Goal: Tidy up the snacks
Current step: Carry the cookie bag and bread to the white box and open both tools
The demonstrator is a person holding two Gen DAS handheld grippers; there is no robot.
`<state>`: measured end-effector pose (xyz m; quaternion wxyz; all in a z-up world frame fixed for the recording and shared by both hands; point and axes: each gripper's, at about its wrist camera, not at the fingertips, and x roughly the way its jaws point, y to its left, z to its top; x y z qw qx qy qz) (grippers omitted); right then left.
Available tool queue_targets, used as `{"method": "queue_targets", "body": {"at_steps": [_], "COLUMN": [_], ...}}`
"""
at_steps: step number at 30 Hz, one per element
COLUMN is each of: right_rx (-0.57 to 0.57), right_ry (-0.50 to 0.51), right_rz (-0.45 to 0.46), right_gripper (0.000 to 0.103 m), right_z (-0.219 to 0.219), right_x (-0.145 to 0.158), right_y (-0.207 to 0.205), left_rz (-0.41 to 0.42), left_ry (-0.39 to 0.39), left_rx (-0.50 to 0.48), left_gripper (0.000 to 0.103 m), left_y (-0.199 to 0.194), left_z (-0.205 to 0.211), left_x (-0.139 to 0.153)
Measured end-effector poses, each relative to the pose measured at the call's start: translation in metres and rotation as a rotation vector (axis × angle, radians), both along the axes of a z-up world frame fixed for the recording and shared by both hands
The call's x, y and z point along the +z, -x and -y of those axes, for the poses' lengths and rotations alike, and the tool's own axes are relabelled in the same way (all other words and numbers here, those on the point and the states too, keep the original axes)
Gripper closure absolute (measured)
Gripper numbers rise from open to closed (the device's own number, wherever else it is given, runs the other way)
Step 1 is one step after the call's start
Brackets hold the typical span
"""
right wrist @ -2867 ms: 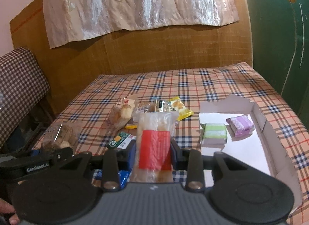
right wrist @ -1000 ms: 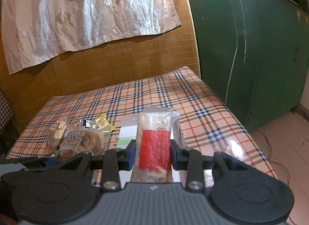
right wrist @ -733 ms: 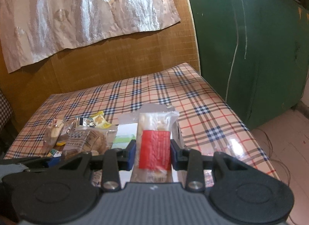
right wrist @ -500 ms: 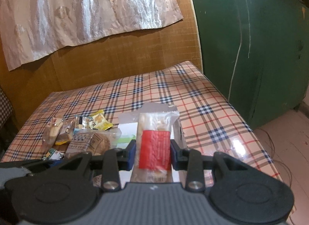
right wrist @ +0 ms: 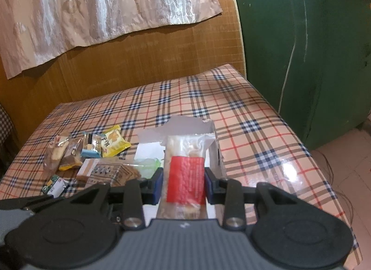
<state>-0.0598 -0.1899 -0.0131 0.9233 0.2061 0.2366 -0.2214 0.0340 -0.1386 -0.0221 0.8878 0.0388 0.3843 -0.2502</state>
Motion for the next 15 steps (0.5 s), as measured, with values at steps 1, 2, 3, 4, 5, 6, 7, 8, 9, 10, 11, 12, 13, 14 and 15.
{"method": "queue_targets", "body": {"at_steps": [1,2,3,4,5,6,7,8,9,10,11,12,13,14,15], "right_rx": [0.001,0.002,0.001,0.0,0.0,-0.001,-0.003,-0.006,-0.007,-0.009,-0.013,-0.017,-0.025,-0.031,-0.035], "right_ry": [-0.001,0.0,0.0,-0.001,-0.002,-0.002,-0.004,-0.004,-0.004,-0.002,0.001,0.005,0.009,0.009,0.007], "right_rz": [-0.001,-0.002,-0.004,-0.005,-0.005,-0.006,-0.006,-0.008,-0.009,-0.012,-0.014,-0.014,-0.011,-0.007,-0.002], "right_gripper": [0.07,0.07,0.07,0.07,0.07,0.07,0.07,0.07,0.07,0.07,0.068,0.066,0.063,0.055,0.055], "right_z": [0.0,0.001,0.002,0.003,0.004,0.006,0.007,0.009,0.01,0.011,0.013,0.014,0.015,0.015,0.016], "right_x": [-0.001,-0.001,-0.002,-0.002,-0.003,-0.003,-0.004,-0.004,-0.004,-0.005,-0.004,-0.004,-0.004,-0.004,-0.003], "right_y": [-0.001,-0.002,-0.003,-0.004,-0.005,-0.006,-0.007,-0.007,-0.008,-0.009,-0.01,-0.01,-0.01,-0.009,-0.008], "left_rz": [-0.002,-0.002,-0.003,-0.004,-0.005,-0.006,-0.007,-0.01,-0.014,-0.016,-0.012,-0.005,0.002,0.007,0.009], "left_ry": [-0.001,-0.002,-0.002,-0.001,0.0,0.0,0.001,0.006,0.017,0.029,0.04,0.042,0.038,0.031,0.027], "left_rx": [-0.003,-0.005,-0.008,-0.014,-0.016,-0.018,-0.025,-0.032,-0.044,-0.064,-0.075,-0.088,-0.096,-0.101,-0.102], "left_gripper": [0.046,0.046,0.046,0.046,0.046,0.046,0.046,0.046,0.046,0.043,0.041,0.042,0.041,0.038,0.03], "left_y": [-0.002,-0.003,-0.005,-0.006,-0.007,-0.009,-0.011,-0.012,-0.014,-0.011,-0.012,-0.011,-0.01,-0.01,-0.01], "left_z": [0.001,0.002,0.003,0.004,0.005,0.007,0.008,0.01,0.011,0.009,0.011,0.012,0.011,0.01,0.009], "left_x": [-0.001,-0.002,-0.003,-0.005,-0.006,-0.008,-0.009,-0.01,-0.011,-0.011,-0.011,-0.011,-0.011,-0.011,-0.011]}}
